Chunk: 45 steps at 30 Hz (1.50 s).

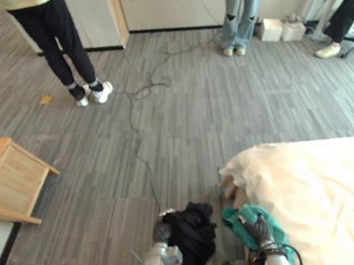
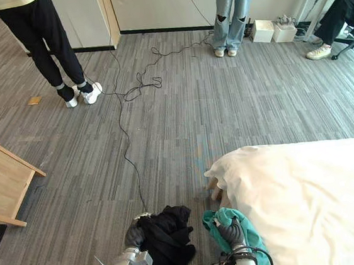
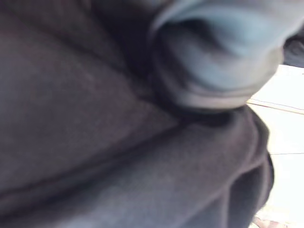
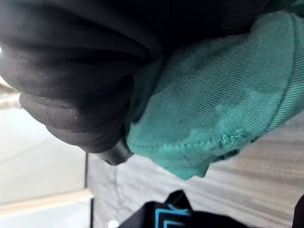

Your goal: Tidy the bed and pick cloth on bed and put in laundry

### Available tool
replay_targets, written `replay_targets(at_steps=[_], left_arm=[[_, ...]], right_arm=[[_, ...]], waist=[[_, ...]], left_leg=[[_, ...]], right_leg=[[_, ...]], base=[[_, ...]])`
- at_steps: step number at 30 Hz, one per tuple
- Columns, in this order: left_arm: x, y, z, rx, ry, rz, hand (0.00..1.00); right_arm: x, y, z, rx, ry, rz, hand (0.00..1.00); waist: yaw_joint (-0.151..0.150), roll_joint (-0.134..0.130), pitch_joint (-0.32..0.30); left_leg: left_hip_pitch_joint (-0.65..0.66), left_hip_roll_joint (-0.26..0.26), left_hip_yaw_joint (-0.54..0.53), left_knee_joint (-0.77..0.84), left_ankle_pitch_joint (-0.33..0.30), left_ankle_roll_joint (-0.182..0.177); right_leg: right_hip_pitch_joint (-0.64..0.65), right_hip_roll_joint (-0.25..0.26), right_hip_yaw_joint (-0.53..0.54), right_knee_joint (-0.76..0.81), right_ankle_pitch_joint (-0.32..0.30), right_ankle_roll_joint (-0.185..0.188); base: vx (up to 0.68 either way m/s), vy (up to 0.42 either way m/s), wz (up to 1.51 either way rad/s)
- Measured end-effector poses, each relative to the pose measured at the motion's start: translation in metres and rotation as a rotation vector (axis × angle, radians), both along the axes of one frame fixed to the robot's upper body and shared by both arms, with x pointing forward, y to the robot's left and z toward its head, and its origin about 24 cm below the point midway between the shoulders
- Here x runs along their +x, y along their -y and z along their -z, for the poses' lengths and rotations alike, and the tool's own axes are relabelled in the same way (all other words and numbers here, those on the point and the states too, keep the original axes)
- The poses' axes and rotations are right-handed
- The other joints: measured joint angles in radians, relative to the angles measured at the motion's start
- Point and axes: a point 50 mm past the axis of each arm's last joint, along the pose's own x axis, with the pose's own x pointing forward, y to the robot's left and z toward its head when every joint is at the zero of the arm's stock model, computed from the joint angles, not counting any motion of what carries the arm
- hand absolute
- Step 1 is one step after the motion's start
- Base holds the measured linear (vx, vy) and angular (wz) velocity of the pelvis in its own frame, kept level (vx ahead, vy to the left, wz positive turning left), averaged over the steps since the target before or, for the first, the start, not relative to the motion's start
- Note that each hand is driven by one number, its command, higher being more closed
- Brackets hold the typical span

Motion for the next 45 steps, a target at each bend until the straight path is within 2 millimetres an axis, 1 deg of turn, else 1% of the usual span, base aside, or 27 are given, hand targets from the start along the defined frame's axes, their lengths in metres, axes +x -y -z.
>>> replay_targets(at_steps=[2, 3, 10, 13, 14, 16, 17, 18, 19, 20, 21, 23, 24, 27, 28, 29, 30, 31, 34, 35, 36, 37, 39, 42, 43, 44, 45], left_arm=[[0.0, 0.002, 0.0, 0.002, 0.0, 0.016, 1.0], [-0.005, 0.002, 0.005, 0.027, -0.034, 0.06, 1.0], [-0.005, 0.002, 0.006, 0.027, -0.041, 0.06, 1.0], [-0.011, 0.001, 0.019, 0.026, -0.118, 0.066, 1.0], [-0.011, -0.002, 0.025, 0.028, -0.154, 0.061, 1.0], [-0.008, -0.005, 0.029, 0.013, -0.188, 0.034, 1.0], [-0.009, -0.006, 0.033, -0.009, -0.215, -0.005, 1.0], [-0.01, -0.01, 0.036, -0.024, -0.24, -0.054, 1.0], [-0.008, -0.014, 0.036, -0.028, -0.248, -0.079, 1.0], [-0.004, -0.017, 0.035, -0.038, -0.243, -0.104, 1.0], [0.0, -0.02, 0.034, -0.04, -0.237, -0.137, 1.0], [0.004, -0.016, 0.03, -0.053, -0.219, -0.137, 1.0], [0.006, -0.013, 0.029, -0.064, -0.211, -0.139, 1.0], [0.007, -0.01, 0.027, -0.066, -0.204, -0.135, 1.0], [0.01, -0.011, 0.025, -0.055, -0.188, -0.134, 1.0], [0.015, -0.011, 0.021, -0.057, -0.166, -0.146, 1.0], [0.019, -0.014, 0.017, -0.049, -0.145, -0.155, 1.0], [0.022, -0.019, 0.014, -0.038, -0.129, -0.173, 1.0], [0.02, -0.02, 0.015, -0.03, -0.135, -0.173, 1.0], [0.019, -0.021, 0.015, -0.024, -0.142, -0.168, 1.0], [0.019, -0.021, 0.016, -0.022, -0.145, -0.165, 1.0], [0.018, -0.022, 0.017, -0.018, -0.152, -0.163, 1.0], [0.013, -0.02, 0.02, -0.008, -0.172, -0.145, 1.0], [0.009, -0.015, 0.023, 0.002, -0.189, -0.102, 1.0], [0.01, -0.014, 0.023, 0.004, -0.189, -0.096, 1.0], [0.011, -0.013, 0.024, 0.005, -0.193, -0.088, 1.0], [0.014, -0.011, 0.025, 0.006, -0.197, -0.081, 1.0]], right_arm=[[-0.002, -0.001, 0.001, 0.001, -0.008, 0.001, 1.0], [-0.008, -0.001, 0.017, -0.002, -0.106, -0.027, 1.0], [-0.011, 0.002, 0.019, -0.008, -0.122, -0.027, 1.0], [-0.02, 0.006, 0.03, 0.01, -0.191, -0.027, 1.0], [-0.027, 0.008, 0.036, 0.02, -0.24, -0.021, 1.0], [-0.032, 0.012, 0.041, 0.023, -0.278, -0.021, 1.0], [-0.034, 0.015, 0.042, 0.019, -0.292, -0.03, 1.0], [-0.034, 0.019, 0.042, 0.022, -0.299, -0.036, 1.0], [-0.035, 0.021, 0.043, 0.021, -0.305, -0.035, 1.0], [-0.034, 0.022, 0.043, 0.022, -0.31, -0.035, 1.0], [-0.031, 0.026, 0.042, 0.012, -0.306, -0.033, 1.0], [-0.026, 0.035, 0.041, -0.014, -0.292, -0.033, 1.0], [-0.019, 0.039, 0.039, -0.024, -0.276, -0.027, 1.0], [-0.011, 0.042, 0.036, -0.027, -0.256, -0.022, 1.0], [-0.005, 0.041, 0.035, -0.03, -0.244, -0.029, 1.0], [0.003, 0.04, 0.032, -0.031, -0.22, -0.04, 1.0], [0.008, 0.037, 0.03, -0.021, -0.204, -0.045, 1.0], [0.014, 0.031, 0.028, -0.002, -0.186, -0.056, 1.0], [0.018, 0.029, 0.026, -0.003, -0.171, -0.066, 1.0], [0.018, 0.029, 0.026, -0.005, -0.168, -0.068, 1.0], [0.018, 0.03, 0.026, -0.011, -0.169, -0.07, 1.0], [0.017, 0.03, 0.027, -0.012, -0.173, -0.069, 1.0], [0.014, 0.032, 0.028, -0.015, -0.183, -0.066, 1.0], [0.009, 0.032, 0.028, -0.011, -0.186, -0.053, 1.0], [0.009, 0.032, 0.028, -0.009, -0.184, -0.05, 1.0], [0.012, 0.033, 0.025, -0.011, -0.157, -0.047, 1.0], [0.019, 0.034, 0.021, -0.016, -0.132, -0.043, 1.0]], waist=[[-0.004, -0.004, -0.004], [-0.004, 0.016, -0.047], [-0.002, 0.016, -0.047], [-0.003, 0.016, -0.054], [-0.007, 0.009, -0.055], [-0.002, 0.007, -0.029], [0.006, 0.028, -0.011], [0.01, 0.035, 0.001], [0.006, 0.042, 0.01], [0.005, 0.028, 0.019], [0.018, 0.015, 0.03], [0.024, 0.02, 0.033], [0.023, 0.033, 0.04], [0.025, 0.029, 0.043], [0.034, 0.014, 0.046], [0.046, 0.002, 0.052], [0.049, -0.008, 0.058], [0.059, -0.027, 0.065], [0.08, -0.044, 0.06], [0.077, -0.062, 0.053], [0.075, -0.069, 0.053], [0.072, -0.072, 0.055], [0.051, -0.038, 0.069], [0.02, 0.016, 0.083], [0.016, 0.017, 0.085], [-0.003, 0.024, 0.087], [-0.01, 0.038, 0.093]], left_leg=[[0.011, -0.005, 0.0, -0.014, 0.0, 0.0], [0.0, -0.032, 0.034, -0.025, 0.005, 0.02], [0.011, -0.031, 0.053, -0.026, -0.008, 0.017], [0.032, -0.027, 0.108, -0.025, -0.041, 0.024], [0.009, -0.01, 0.185, 0.04, -0.083, 0.016], [-0.033, 0.027, 0.237, 0.212, -0.18, -0.009], [-0.063, 0.059, 0.248, 0.328, -0.239, -0.032], [-0.094, 0.096, 0.266, 0.462, -0.276, -0.068], [-0.124, 0.112, 0.287, 0.55, -0.273, -0.077], [-0.169, 0.137, 0.299, 0.66, -0.246, -0.12], [-0.222, 0.147, 0.328, 0.746, -0.243, -0.138], [-0.248, 0.157, 0.386, 0.718, -0.275, -0.085], [-0.276, 0.166, 0.457, 0.661, -0.28, -0.077], [-0.308, 0.145, 0.588, 0.502, -0.265, -0.069], [-0.297, 0.098, 0.62, 0.443, -0.232, 0.06], [-0.31, 0.085, 0.637, 0.47, -0.24, 0.124], [-0.326, 0.088, 0.641, 0.52, -0.256, 0.155], [-0.314, 0.088, 0.64, 0.589, -0.312, 0.169], [-0.238, 0.059, 0.631, 0.56, -0.368, 0.138], [-0.171, 0.012, 0.605, 0.483, -0.383, 0.123], [-0.138, -0.008, 0.589, 0.446, -0.386, 0.118], [-0.079, -0.033, 0.549, 0.392, -0.39, 0.11], [0.057, -0.032, 0.469, 0.284, -0.377, 0.088], [0.169, 0.006, 0.355, 0.216, -0.357, 0.056], [0.177, 0.015, 0.328, 0.216, -0.355, 0.053], [0.187, 0.036, 0.286, 0.219, -0.357, 0.038], [0.201, 0.07, 0.258, 0.22, -0.369, 0.006]], right_leg=[[0.021, -0.003, 0.0, -0.017, 0.003, 0.004], [0.046, -0.029, -0.004, -0.104, 0.045, 0.029], [0.052, -0.03, 0.004, -0.104, 0.044, 0.028], [0.069, -0.036, 0.02, -0.104, 0.038, 0.032], [0.076, -0.04, 0.016, -0.104, 0.032, 0.031], [0.103, -0.033, 0.011, -0.104, 0.017, 0.018], [0.128, -0.016, 0.011, -0.104, 0.003, 0.011], [0.159, -0.01, 0.008, -0.108, -0.017, -0.001], [0.179, -0.007, 0.002, -0.118, -0.023, -0.005], [0.202, -0.013, -0.009, -0.123, -0.027, -0.008], [0.213, -0.03, -0.022, -0.122, -0.04, -0.004], [0.223, -0.04, -0.037, -0.133, -0.053, 0.0], [0.223, -0.053, -0.058, -0.14, -0.064, 0.016], [0.224, -0.099, -0.095, -0.135, -0.096, 0.056], [0.224, -0.131, -0.116, -0.12, -0.115, 0.092], [0.225, -0.154, -0.132, -0.12, -0.104, 0.115], [0.234, -0.16, -0.146, -0.125, -0.09, 0.124], [0.272, -0.172, -0.162, -0.107, -0.056, 0.161], [0.233, -0.21, -0.159, 0.083, -0.043, 0.178], [0.14, -0.259, -0.132, 0.35, 0.0, 0.179], [0.086, -0.283, -0.114, 0.495, 0.045, 0.176], [-0.004, -0.305, -0.108, 0.725, 0.039, 0.155], [-0.116, -0.284, -0.163, 0.94, -0.03, 0.042], [-0.303, -0.247, -0.254, 0.874, -0.133, 0.002], [-0.345, -0.246, -0.257, 0.802, -0.138, 0.0], [-0.401, -0.242, -0.257, 0.606, -0.122, 0.007], [-0.429, -0.232, -0.233, 0.376, -0.053, 0.025]], base=[[0.02, 0.004, 0.01], [0.0, 0.0, 0.0], [0.0, 0.0, -0.08], [0.02, 0.0, -0.18], [0.07, -0.013, 0.03], [0.07, -0.045, 0.0], [0.09, -0.064, -0.14], [0.08, -0.03, 0.0], [0.06, -0.01, 0.27], [0.08, -0.024, 0.4], [0.07, -0.039, 0.3], [0.17, 0.007, 0.25], [0.26, 0.067, 0.32], [0.33, 0.126, 0.37], [0.45, 0.11, 0.36], [0.47, 0.101, 0.37], [0.6, 0.099, 0.37], [0.5, 0.1, 0.29], [0.51, 0.151, 0.18], [0.46, 0.175, 0.4], [0.44, 0.141, 0.63], [0.43, 0.058, 0.57], [0.44, -0.006, 0.7], [0.53, -0.137, 1.05], [0.46, -0.271, 1.21], [0.55, -0.384, 1.42], [0.47, -0.358, 1.46]])
